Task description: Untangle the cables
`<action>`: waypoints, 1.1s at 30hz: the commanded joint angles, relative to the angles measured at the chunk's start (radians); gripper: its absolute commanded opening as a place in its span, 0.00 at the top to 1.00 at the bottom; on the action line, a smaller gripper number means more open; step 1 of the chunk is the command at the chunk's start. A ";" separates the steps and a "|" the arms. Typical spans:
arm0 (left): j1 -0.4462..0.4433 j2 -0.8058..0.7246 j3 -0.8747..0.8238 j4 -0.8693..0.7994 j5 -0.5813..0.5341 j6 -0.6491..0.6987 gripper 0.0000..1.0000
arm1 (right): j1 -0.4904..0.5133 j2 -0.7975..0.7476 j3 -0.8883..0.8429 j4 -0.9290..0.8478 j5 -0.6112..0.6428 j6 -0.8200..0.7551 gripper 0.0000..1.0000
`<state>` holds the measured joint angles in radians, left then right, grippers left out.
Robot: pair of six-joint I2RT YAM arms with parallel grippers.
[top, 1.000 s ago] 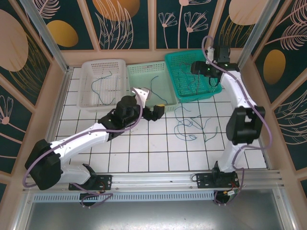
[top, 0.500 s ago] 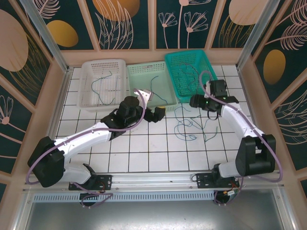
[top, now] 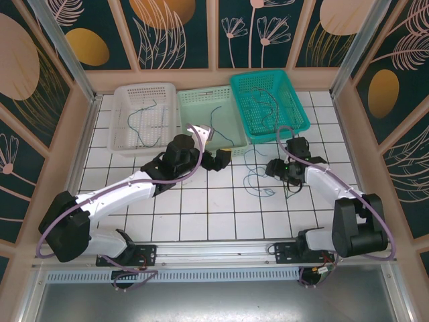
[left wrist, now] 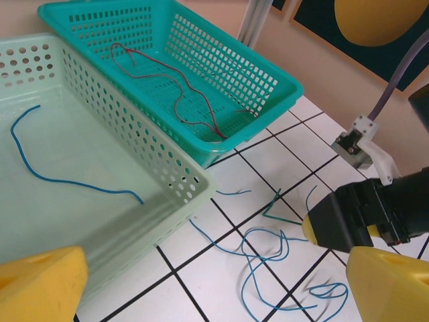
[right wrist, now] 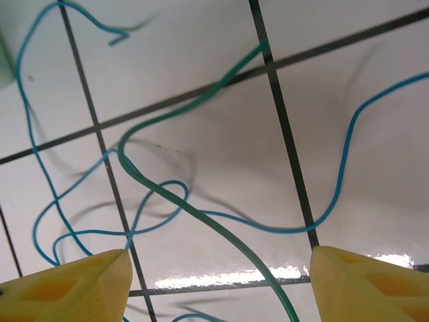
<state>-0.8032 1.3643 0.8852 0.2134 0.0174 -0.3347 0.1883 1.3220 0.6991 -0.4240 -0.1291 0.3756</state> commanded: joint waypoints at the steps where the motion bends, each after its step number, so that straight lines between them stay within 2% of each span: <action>1: 0.006 -0.001 -0.013 0.023 0.007 -0.009 0.02 | 0.008 -0.003 -0.021 0.028 0.040 0.033 0.30; 10: 0.007 0.007 -0.010 0.025 0.013 -0.014 0.02 | 0.008 0.003 -0.058 0.042 0.060 0.021 0.35; 16: 0.006 0.010 -0.008 0.025 0.013 -0.014 0.01 | 0.009 -0.001 -0.059 0.065 0.022 0.010 0.50; 23: 0.006 0.009 -0.010 0.025 0.009 -0.013 0.02 | 0.007 -0.063 -0.070 0.085 0.017 -0.003 0.86; 26: 0.007 0.010 -0.009 0.026 0.010 -0.012 0.01 | 0.007 -0.100 -0.070 0.090 0.024 -0.008 0.98; 33: 0.007 0.015 -0.008 0.030 0.014 -0.017 0.01 | 0.007 -0.259 -0.087 0.164 -0.048 -0.034 1.00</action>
<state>-0.8028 1.3682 0.8822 0.2134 0.0177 -0.3355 0.1917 1.1236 0.6239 -0.3164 -0.1356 0.3664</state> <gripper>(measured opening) 0.985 0.050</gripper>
